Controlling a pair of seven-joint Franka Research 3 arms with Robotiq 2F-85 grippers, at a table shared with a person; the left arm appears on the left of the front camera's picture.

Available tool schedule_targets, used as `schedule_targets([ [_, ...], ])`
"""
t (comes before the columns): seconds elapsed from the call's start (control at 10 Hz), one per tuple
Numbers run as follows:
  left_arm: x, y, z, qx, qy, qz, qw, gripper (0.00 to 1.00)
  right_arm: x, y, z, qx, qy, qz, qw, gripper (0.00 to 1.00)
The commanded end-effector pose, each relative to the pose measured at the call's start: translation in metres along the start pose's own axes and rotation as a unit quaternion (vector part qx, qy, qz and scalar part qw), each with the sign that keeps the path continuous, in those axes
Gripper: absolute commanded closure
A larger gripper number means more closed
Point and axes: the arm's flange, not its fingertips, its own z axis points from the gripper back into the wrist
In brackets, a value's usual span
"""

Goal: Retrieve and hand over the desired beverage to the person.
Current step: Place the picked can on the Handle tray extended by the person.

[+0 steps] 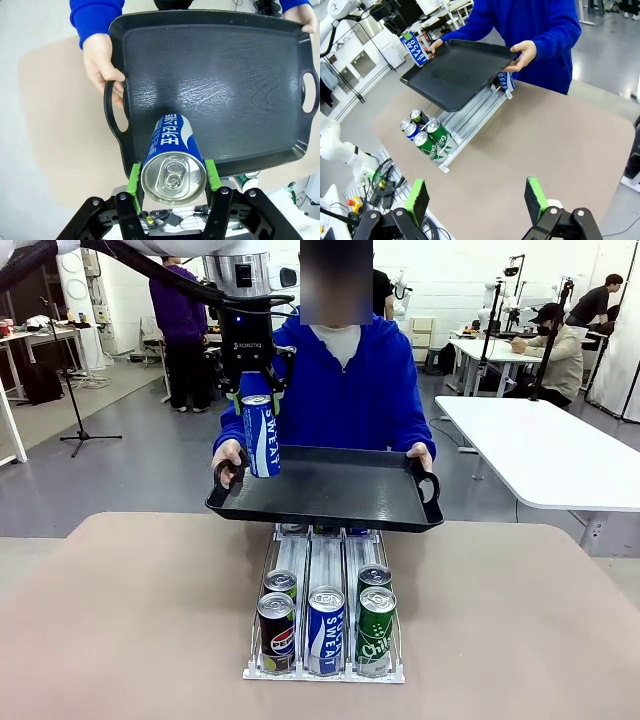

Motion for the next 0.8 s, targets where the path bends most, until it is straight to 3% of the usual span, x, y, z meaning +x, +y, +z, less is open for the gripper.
schedule_targets([
  [0.0, -0.003, 0.001, 0.005, 0.009, -0.005, 0.014, 1.0, 0.42, 0.004, -0.001, 0.001, 0.013, -0.013, 0.007, 1.0, 0.0],
  [0.4, 0.0, 0.0, -0.002, 0.001, 0.002, 0.004, 1.0, 0.42, 0.004, -0.001, 0.001, 0.013, -0.013, 0.007, 1.0, 0.0],
  [0.7, 0.01, -0.016, -0.022, 0.033, 0.029, -0.017, 0.999, 0.42, 0.004, -0.001, 0.001, 0.013, -0.013, 0.007, 1.0, 0.0],
])
